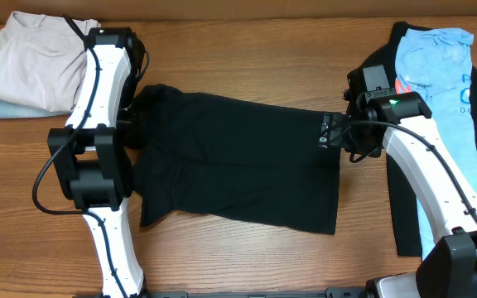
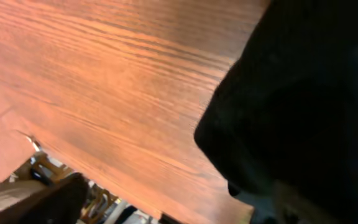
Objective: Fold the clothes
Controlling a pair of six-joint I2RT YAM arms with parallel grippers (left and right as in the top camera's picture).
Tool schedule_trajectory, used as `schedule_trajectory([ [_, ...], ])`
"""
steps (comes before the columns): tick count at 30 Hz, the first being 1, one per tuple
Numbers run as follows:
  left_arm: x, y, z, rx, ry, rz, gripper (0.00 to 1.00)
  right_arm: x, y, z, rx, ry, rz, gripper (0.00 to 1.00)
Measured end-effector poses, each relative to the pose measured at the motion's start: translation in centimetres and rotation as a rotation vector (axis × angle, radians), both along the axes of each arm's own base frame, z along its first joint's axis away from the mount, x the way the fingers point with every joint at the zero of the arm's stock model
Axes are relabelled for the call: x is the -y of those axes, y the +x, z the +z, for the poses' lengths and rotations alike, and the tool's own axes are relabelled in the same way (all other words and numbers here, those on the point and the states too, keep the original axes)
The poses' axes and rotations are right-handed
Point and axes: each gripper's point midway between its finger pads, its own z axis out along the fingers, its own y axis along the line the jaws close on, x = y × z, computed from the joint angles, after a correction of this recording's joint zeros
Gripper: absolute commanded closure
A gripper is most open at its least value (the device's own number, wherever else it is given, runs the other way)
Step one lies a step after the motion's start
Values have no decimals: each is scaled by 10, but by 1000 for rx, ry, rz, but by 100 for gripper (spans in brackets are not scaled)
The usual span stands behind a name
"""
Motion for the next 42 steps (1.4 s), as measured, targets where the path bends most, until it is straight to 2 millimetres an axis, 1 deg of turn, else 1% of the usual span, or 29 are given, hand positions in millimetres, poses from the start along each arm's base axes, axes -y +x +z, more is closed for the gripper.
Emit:
schedule_trajectory([
  [3,-1,7,0,38,-15,14,0,0,0,0,1,0,0,16],
  [5,1,21,4,106,-47,25,0,0,0,0,0,0,0,16],
  [6,2,31,7,150,-66,24,0,0,0,0,1,0,0,16],
  [8,11,62,14,273,-134,-7,0,0,1,0,4,1,0,16],
  [10,25,95,21,397,-218,-79,0,0,2,0,7,2,0,16],
  [11,33,109,24,444,-256,-120,0,0,2,0,8,1,0,16],
  [13,49,127,27,501,-315,-193,0,0,2,0,7,1,0,16],
  [14,58,133,27,515,-339,-231,0,0,2,0,7,1,0,16],
  [16,73,137,26,514,-373,-299,0,0,1,0,6,1,0,16],
  [18,85,137,20,492,-396,-348,0,0,2,0,7,1,0,16],
  [21,99,136,2,443,-428,-403,0,0,2,0,8,1,0,16],
  [24,102,134,-18,394,-446,-420,0,0,2,0,7,1,0,16],
  [27,102,132,-30,365,-457,-430,0,0,2,0,7,2,0,16],
  [33,109,124,-34,321,-509,-484,0,0,2,0,7,2,0,16],
  [39,108,125,-34,316,-501,-505,0,0,2,0,8,1,0,16],
  [42,106,129,-33,331,-488,-510,0,0,2,1,9,2,0,16],
])
